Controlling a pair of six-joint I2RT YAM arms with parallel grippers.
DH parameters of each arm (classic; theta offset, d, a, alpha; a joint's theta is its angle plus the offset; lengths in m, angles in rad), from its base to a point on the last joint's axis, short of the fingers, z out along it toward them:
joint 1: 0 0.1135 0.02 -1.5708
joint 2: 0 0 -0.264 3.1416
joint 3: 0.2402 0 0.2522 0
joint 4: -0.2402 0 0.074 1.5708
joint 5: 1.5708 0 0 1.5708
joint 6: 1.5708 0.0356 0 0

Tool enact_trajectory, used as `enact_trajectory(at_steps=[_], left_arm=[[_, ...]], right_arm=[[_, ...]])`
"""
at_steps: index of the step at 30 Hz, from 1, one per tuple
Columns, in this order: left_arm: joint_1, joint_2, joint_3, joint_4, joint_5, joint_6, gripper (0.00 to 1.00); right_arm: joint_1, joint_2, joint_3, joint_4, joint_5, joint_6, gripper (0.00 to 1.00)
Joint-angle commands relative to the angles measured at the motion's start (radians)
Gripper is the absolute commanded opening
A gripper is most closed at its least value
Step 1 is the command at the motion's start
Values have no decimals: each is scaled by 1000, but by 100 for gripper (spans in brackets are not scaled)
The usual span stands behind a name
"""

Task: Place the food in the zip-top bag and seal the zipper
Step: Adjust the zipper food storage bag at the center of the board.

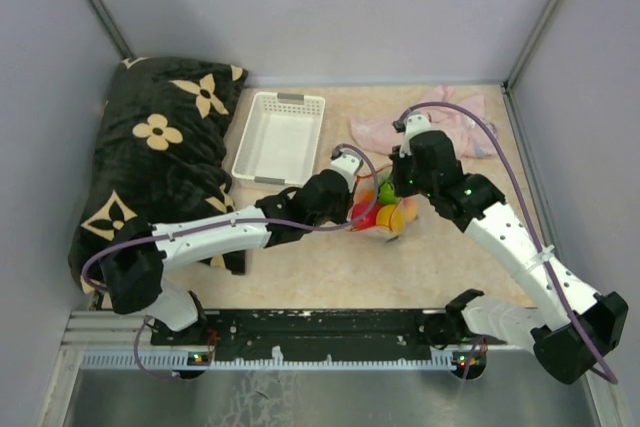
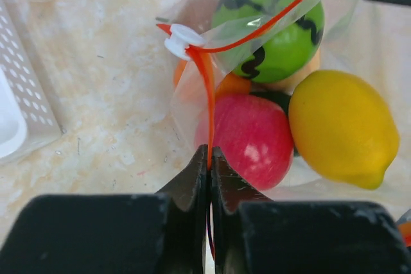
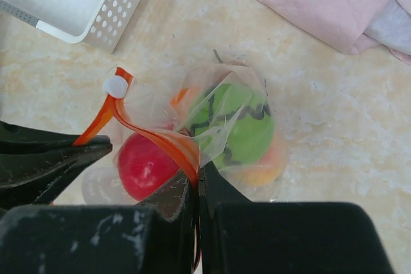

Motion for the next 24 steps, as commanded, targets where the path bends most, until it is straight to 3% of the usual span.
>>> enact_trajectory(at_steps=[1,4,8,13,17,24], left_arm=[[0,-71,56,-58,-52,-4,6],[0,-92,91,-143,-73,-40,0],[1,-117,121,-225,-84,-103,0],[1,-114,164,-322,-128,-198,0],[0,-80,253,-458,-187,-343,0],[0,-83,274,-554,-244,-632,0]], right_arm=[[-10,1,15,72,-31,-23,2],[-11,4,16,88,-49,-34,4],[-10,5,37,88,-105,-56,11],[-10,-12,80,28,-204,-84,30],[-10,-65,99,-36,-280,-111,45],[33,-171,32,-117,-337,-125,58]])
